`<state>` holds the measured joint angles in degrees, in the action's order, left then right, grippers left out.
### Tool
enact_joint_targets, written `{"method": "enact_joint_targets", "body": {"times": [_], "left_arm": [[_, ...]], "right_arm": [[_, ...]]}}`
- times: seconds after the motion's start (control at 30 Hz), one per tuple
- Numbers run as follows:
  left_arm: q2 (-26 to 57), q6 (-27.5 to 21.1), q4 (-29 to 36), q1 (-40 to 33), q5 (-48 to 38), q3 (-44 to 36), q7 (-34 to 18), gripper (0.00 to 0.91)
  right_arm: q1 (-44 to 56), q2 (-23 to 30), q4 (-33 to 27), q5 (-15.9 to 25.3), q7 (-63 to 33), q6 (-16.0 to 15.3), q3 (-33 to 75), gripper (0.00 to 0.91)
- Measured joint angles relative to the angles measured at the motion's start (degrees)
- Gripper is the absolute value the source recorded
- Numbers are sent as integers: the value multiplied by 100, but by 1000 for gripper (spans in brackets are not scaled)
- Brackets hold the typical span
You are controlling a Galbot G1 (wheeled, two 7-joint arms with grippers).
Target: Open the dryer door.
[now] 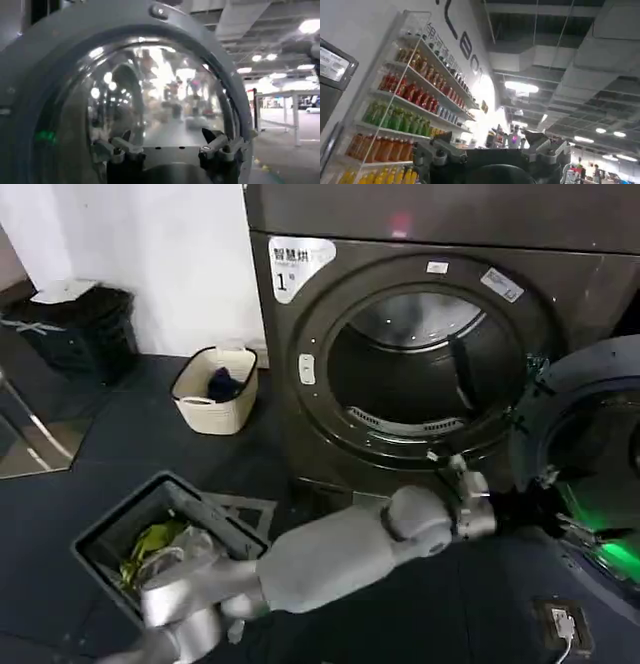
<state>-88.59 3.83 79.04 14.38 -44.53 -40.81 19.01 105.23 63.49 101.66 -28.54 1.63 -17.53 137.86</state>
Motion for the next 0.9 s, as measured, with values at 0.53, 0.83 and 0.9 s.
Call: {"method": "enact_joint_targets", "body": {"times": [0.53,0.83,0.9], "left_arm": [[2315,325,1631,537,-56,389,-58,907],[3796,948,2472,1099,-218,871,-76,907],[4146,898,2650,1284,-102,1019,-139,907]], "right_arm": [[-116,-91,176,146,103,51,17,907],[-210,-120,330,206,58,30,12,907],[-233,-113,366,219,55,25,7,907]]}}
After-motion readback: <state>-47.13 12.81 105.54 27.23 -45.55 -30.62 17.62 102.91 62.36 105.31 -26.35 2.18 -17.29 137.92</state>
